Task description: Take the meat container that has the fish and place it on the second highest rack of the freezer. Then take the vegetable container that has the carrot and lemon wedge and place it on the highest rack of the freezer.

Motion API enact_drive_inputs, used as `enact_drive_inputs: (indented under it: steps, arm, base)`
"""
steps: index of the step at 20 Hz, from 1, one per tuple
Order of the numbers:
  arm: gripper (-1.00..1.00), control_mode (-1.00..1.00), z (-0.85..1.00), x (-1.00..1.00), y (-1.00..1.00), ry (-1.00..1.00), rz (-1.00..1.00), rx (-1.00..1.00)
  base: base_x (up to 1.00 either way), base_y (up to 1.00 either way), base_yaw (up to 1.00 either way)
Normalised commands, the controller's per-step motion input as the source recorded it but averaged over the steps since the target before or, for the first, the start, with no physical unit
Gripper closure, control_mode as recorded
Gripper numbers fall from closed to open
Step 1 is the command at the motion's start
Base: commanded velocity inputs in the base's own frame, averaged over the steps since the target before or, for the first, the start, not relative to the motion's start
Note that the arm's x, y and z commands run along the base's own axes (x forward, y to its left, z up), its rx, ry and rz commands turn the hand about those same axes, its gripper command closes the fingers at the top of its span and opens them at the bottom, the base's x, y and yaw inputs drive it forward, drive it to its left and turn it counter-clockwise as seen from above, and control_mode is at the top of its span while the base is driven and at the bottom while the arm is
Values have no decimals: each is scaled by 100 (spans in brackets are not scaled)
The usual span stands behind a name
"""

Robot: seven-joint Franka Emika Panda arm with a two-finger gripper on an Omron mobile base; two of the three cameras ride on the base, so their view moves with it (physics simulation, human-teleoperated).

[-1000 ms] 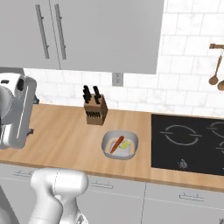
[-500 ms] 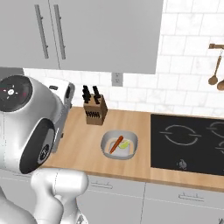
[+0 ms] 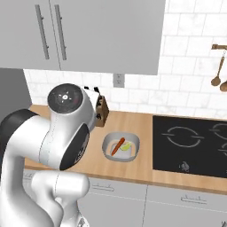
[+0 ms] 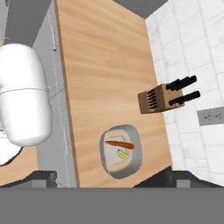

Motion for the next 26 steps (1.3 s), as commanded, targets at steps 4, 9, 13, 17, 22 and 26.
enact_drive_inputs:
  steps: [4, 9, 13, 17, 22, 26]
  arm:
    - [-100, -100, -69, 42, -12, 11, 5, -4]
    - [-100, -100, -60, 15, -19, 38, 16, -15]
    - [-100, -100, -71, 29, -6, 34, 17, -14]
    - [-100, -100, -52, 37, -20, 17, 8, 0]
    - [-100, -100, -51, 41, -18, 7, 5, 0]
    - [-100, -100, -58, 51, 0, 5, 6, 0]
  base:
    - [0, 0, 0]
    - [0, 0, 0]
    - [0, 0, 0]
    - [0, 0, 0]
    - [0, 0, 0]
    - [0, 0, 0]
